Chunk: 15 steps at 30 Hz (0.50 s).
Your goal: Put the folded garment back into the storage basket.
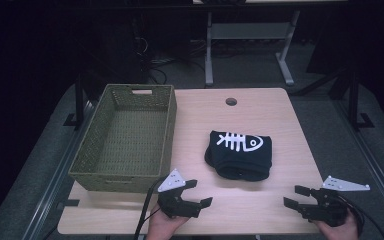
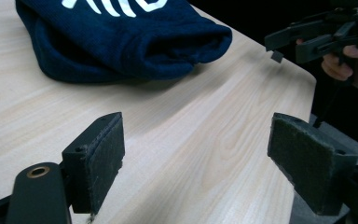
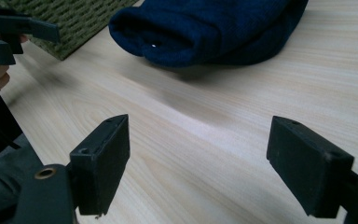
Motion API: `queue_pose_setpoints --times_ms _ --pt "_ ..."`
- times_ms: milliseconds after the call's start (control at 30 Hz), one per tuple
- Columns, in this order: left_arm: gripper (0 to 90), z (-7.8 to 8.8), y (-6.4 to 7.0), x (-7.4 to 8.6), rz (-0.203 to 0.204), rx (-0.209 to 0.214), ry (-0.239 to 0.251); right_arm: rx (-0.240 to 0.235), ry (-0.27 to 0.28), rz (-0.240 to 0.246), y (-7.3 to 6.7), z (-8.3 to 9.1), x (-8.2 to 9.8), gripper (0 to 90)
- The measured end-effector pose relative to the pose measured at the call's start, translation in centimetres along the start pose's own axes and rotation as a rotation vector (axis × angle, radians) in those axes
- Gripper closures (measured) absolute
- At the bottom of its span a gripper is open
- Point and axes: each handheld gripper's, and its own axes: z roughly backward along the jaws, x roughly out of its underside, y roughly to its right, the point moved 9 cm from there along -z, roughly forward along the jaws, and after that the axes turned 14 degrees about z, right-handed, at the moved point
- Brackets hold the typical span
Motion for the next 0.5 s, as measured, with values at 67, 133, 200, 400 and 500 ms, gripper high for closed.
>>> queue_pose_setpoints --times_ms 67,133,200,400,500 --pt "18.7 0.0 0.0 -0.1 -0.004 0.001 0.000 -0.006 0.006 0.004 0.0 0.0 -0.1 21.0" --pt "18.6 0.0 0.1 -0.4 -0.006 -0.003 0.003 -0.005 0.008 0.004 0.1 0.0 -0.2 20.8" --pt "18.7 -0.1 0.3 -0.6 -0.010 0.000 0.002 -0.008 0.004 0.009 0.0 0.0 -0.4 20.5" --pt "18.9 -0.5 0.8 -1.9 -0.015 0.017 0.018 0.003 0.021 0.016 0.2 0.1 -1.6 20.6" --pt "18.9 -0.9 1.0 -2.7 -0.018 0.015 0.019 -0.008 0.028 0.012 0.4 -0.1 -2.5 20.6"
